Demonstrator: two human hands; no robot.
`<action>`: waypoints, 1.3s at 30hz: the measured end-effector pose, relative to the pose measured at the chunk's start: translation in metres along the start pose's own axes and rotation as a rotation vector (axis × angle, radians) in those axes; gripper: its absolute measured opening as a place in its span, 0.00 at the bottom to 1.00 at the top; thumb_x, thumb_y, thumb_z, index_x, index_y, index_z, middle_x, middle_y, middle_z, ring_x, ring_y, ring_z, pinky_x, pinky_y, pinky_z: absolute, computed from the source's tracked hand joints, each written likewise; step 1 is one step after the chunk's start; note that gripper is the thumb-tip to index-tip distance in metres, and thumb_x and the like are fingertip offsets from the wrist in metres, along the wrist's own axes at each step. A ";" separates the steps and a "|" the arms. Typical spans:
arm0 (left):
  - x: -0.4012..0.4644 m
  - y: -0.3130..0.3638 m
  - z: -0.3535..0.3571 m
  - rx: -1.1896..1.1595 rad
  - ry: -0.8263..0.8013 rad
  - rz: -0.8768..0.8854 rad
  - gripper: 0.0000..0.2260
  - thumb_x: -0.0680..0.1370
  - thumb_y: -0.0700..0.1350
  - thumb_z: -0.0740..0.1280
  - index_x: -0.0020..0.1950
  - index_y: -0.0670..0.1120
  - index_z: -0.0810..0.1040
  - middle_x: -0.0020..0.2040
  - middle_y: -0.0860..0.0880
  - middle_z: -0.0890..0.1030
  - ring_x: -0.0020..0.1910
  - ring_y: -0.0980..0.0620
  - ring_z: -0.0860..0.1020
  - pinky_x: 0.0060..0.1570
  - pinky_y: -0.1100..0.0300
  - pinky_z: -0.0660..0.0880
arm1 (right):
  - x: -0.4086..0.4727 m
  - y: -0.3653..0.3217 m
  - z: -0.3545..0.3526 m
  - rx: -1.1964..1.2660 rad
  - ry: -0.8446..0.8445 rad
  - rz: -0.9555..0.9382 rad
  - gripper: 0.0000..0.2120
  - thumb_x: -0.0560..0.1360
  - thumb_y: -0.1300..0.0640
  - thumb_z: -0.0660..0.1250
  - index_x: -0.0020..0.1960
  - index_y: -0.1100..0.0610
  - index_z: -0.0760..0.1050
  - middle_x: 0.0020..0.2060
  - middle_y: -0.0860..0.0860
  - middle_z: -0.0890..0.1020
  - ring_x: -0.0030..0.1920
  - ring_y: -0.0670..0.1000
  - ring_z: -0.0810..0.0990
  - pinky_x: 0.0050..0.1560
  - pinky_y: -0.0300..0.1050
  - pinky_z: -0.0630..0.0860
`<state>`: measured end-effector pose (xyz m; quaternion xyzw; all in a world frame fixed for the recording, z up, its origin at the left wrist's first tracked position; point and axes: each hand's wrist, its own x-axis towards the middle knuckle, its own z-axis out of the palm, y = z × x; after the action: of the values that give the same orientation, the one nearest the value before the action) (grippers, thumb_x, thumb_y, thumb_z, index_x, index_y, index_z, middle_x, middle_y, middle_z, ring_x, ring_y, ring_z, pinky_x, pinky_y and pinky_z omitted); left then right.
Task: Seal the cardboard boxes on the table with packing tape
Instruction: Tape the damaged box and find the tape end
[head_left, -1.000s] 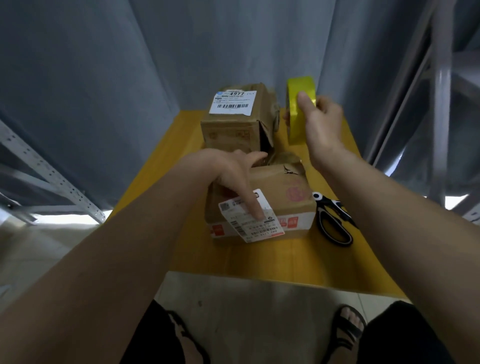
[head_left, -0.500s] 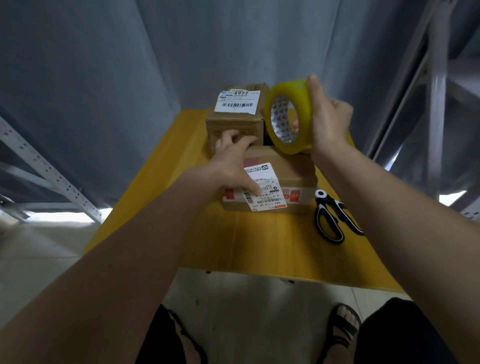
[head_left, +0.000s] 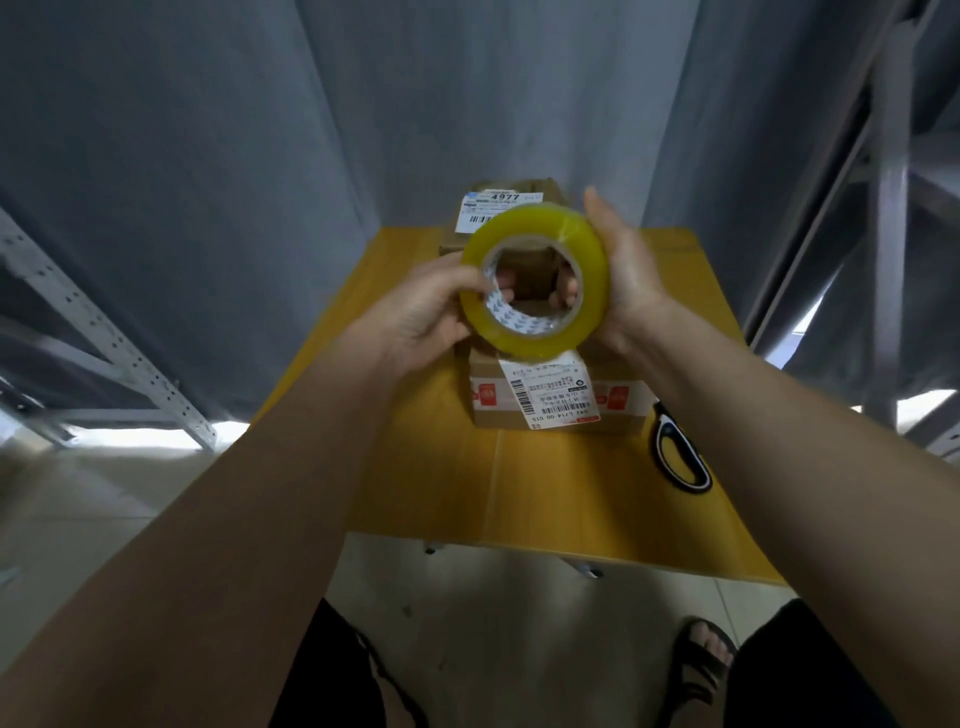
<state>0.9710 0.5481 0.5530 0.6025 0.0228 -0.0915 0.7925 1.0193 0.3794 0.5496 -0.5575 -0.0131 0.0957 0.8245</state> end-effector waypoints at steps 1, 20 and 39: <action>0.001 0.000 0.001 0.036 0.021 -0.028 0.18 0.74 0.30 0.65 0.62 0.43 0.75 0.54 0.43 0.83 0.55 0.44 0.81 0.57 0.46 0.78 | 0.000 0.001 0.003 -0.006 -0.028 0.010 0.22 0.79 0.42 0.61 0.32 0.54 0.77 0.21 0.49 0.75 0.20 0.47 0.70 0.24 0.37 0.69; 0.033 0.010 0.009 0.222 0.147 -0.018 0.18 0.73 0.35 0.73 0.61 0.44 0.74 0.44 0.47 0.83 0.45 0.48 0.84 0.44 0.51 0.82 | 0.067 -0.011 -0.007 -0.249 0.333 0.055 0.14 0.79 0.48 0.60 0.45 0.57 0.77 0.41 0.55 0.81 0.43 0.55 0.79 0.50 0.51 0.79; 0.038 -0.001 0.022 0.304 0.519 0.159 0.23 0.73 0.24 0.62 0.56 0.51 0.76 0.48 0.46 0.82 0.49 0.46 0.82 0.50 0.46 0.81 | 0.019 -0.034 -0.011 -0.360 -0.497 0.121 0.16 0.75 0.52 0.66 0.57 0.63 0.77 0.42 0.55 0.84 0.42 0.50 0.83 0.41 0.42 0.81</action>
<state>1.0069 0.5224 0.5525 0.7173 0.1631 0.1253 0.6658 1.0447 0.3606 0.5749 -0.6540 -0.1979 0.2740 0.6768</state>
